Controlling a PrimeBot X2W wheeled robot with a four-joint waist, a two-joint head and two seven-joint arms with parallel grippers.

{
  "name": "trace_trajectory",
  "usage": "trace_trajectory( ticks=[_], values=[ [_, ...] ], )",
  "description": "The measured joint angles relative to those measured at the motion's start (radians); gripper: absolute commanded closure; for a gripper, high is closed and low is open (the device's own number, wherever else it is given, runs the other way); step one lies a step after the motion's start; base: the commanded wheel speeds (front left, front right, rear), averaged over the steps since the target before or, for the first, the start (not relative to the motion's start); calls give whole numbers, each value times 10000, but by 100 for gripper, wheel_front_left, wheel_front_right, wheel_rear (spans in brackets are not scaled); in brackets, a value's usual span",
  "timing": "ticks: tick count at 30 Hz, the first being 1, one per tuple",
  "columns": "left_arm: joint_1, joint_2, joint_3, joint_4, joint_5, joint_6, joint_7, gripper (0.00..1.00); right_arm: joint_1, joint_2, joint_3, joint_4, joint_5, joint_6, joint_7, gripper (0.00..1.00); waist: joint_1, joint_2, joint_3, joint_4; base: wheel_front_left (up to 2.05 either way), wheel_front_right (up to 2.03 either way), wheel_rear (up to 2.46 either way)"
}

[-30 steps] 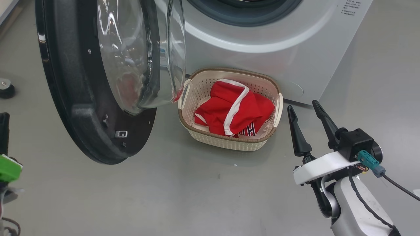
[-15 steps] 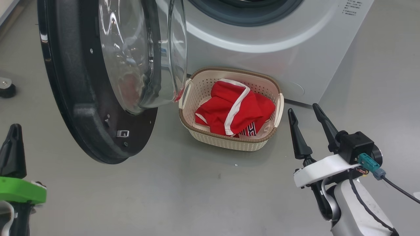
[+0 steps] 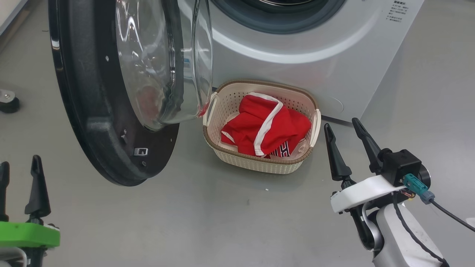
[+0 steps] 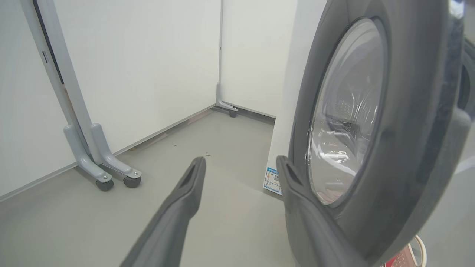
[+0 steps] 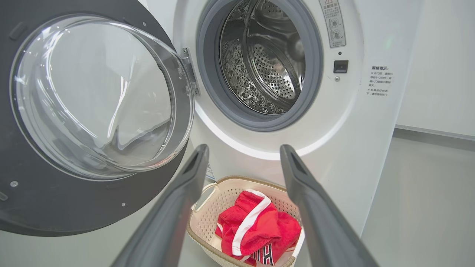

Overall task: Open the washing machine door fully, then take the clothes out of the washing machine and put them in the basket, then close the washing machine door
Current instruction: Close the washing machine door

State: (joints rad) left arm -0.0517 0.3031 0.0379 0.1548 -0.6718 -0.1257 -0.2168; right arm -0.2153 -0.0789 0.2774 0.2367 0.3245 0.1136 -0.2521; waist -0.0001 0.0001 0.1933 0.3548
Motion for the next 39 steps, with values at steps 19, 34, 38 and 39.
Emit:
trace_trajectory(
  ticks=[19, 34, 38, 39],
  values=[
    [16, 197, -550, 485, 19, 0, -253, 0, 59, 44, -6, 17, -8, 27, -2, 0, 0, 0, -82, 17, 0, 0, 0],
    [8, 224, -612, 639, 19, 0, -322, 0, 67, 65, -50, 17, -25, 79, -2, 0, 0, 0, -63, 24, 0, 0, 0],
    [0, 222, -621, 642, 19, 0, -322, 0, 90, 73, -59, 15, -56, 81, -2, 0, 0, 0, -55, 24, 0, 0, 0],
    [-2, 222, -614, 642, 19, 0, -322, 0, 95, 73, -67, 15, -90, 81, 0, 0, 1, 0, -54, 24, 0, 0, 0]
  ],
)
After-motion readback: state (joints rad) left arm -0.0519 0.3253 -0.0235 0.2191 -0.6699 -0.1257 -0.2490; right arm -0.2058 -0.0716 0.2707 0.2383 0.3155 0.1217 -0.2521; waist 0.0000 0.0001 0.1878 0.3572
